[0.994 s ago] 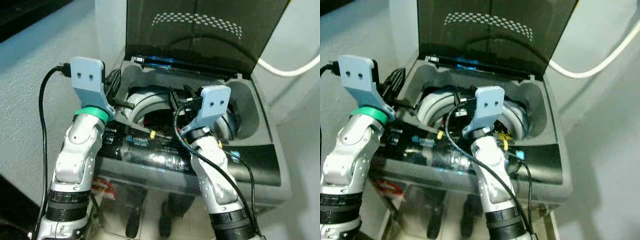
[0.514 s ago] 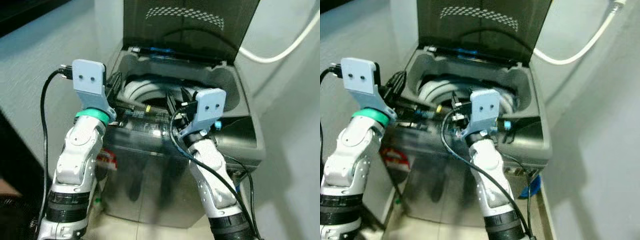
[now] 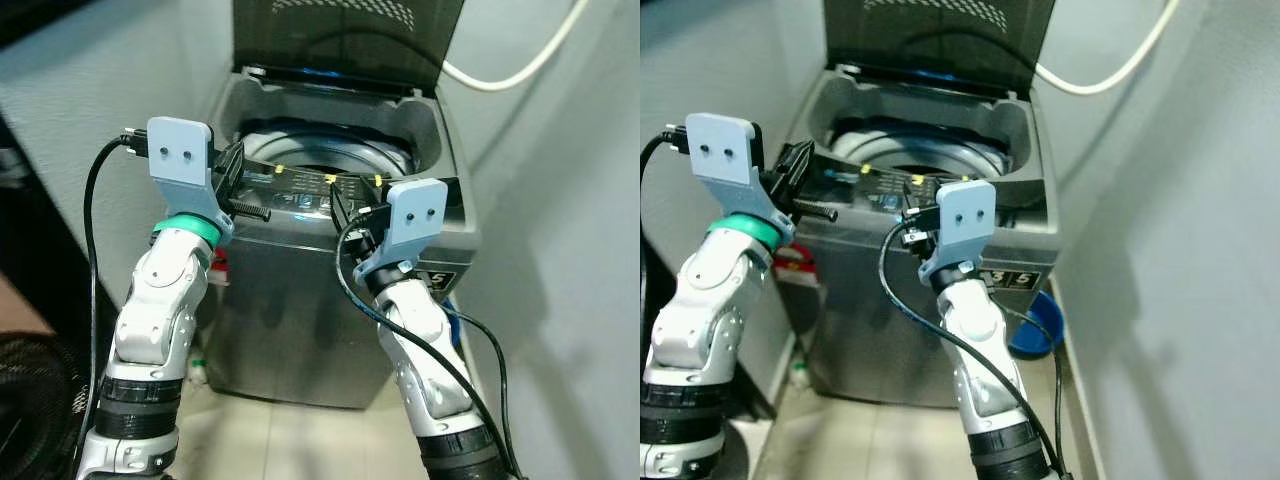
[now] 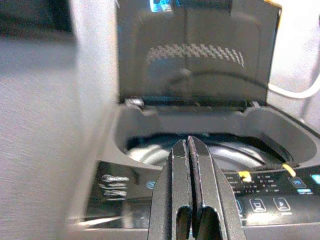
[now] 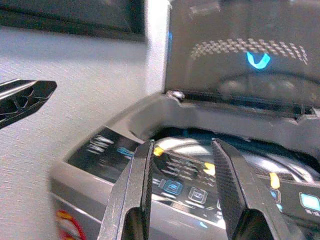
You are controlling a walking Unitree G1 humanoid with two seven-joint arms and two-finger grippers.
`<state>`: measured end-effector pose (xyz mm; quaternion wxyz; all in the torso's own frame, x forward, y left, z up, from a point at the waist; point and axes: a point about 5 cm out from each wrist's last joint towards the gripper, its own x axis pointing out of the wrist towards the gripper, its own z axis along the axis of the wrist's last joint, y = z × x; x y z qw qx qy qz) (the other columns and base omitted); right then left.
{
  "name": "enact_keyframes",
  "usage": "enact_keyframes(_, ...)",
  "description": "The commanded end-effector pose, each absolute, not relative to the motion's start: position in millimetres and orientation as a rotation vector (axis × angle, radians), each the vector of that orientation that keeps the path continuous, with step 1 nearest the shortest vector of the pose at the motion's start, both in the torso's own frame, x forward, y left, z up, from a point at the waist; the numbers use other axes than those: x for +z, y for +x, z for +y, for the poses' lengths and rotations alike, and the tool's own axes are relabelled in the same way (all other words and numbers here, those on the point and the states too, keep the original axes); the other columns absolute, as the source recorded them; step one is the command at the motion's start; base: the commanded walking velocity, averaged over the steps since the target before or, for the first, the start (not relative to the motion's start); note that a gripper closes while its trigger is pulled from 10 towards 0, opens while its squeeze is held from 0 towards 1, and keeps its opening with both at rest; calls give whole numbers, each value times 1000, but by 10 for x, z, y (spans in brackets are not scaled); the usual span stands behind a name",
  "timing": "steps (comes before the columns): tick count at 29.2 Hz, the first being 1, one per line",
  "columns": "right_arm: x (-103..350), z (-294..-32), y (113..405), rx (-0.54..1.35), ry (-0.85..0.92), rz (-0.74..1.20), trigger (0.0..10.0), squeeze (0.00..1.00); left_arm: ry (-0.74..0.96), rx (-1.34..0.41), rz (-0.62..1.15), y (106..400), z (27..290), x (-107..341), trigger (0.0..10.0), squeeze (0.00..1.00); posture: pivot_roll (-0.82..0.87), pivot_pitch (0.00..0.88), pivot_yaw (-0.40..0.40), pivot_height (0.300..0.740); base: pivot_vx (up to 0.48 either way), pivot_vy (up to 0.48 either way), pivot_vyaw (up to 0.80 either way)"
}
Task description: Clothes washing
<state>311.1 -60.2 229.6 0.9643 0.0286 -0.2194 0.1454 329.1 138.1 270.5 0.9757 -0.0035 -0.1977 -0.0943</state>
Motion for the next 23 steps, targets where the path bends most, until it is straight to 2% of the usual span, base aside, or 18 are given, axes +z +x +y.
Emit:
enact_keyframes(1,2248,-631,3114,285,44,-425,10000,0,-7,-200,-386,3290,1343,2671,10000,0,104,27,-16,740,0,0,0)
enact_keyframes(3,2235,-626,3113,290,35,-422,10000,0,-9,-199,-381,3294,1340,2663,10000,0,104,28,-15,740,0,0,272)
enact_keyframes(12,2097,-627,3119,313,-21,-380,10000,0,20,-237,-320,3293,1259,2517,10000,0,103,28,-14,740,0,0,769)
enact_keyframes(23,1793,-749,3133,326,-93,-285,10000,0,37,-253,-261,3282,1206,2325,10000,0,102,31,-14,740,0,0,778)
